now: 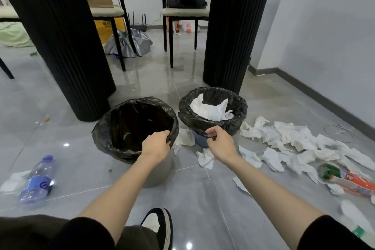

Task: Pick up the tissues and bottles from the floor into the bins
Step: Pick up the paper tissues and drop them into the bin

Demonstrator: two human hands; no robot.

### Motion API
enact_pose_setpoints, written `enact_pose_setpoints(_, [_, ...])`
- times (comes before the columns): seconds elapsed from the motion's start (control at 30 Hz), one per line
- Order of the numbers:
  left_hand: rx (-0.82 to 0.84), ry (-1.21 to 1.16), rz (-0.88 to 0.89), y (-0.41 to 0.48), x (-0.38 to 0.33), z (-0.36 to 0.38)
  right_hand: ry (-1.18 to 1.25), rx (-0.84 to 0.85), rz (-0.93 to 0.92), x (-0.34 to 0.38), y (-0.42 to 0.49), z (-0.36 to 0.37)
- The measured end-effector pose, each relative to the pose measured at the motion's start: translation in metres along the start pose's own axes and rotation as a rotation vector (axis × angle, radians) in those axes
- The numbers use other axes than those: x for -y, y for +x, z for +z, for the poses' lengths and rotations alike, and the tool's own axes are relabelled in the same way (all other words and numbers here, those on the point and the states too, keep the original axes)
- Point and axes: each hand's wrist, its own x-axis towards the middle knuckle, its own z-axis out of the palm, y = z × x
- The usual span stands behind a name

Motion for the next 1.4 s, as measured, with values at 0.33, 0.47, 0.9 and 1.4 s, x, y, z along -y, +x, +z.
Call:
enact_pose_setpoints(0.33, [0.050,0.010,0.227,0.007,-0.069,0.021,-0.005,-0.112,0.050,-0.029,0.002,-0.023])
enact_pose_setpoints(0.47, [0.072,0.019,0.299,0.011,-0.093,0.027,0.003,-0.155,0.077,-0.044,0.001,-0.035])
enact_pose_setpoints(0.9, [0.000,0.006,0.374,0.008,-0.150,0.048,0.011,-0.237,0.191,-0.098,-0.023,-0.089])
enact_pose_setpoints(1.4, [-0.098,-0.120,0.639,-0.019,-0.229,0.072,-0.127,-0.283,0.305,-0.161,-0.055,-0.136])
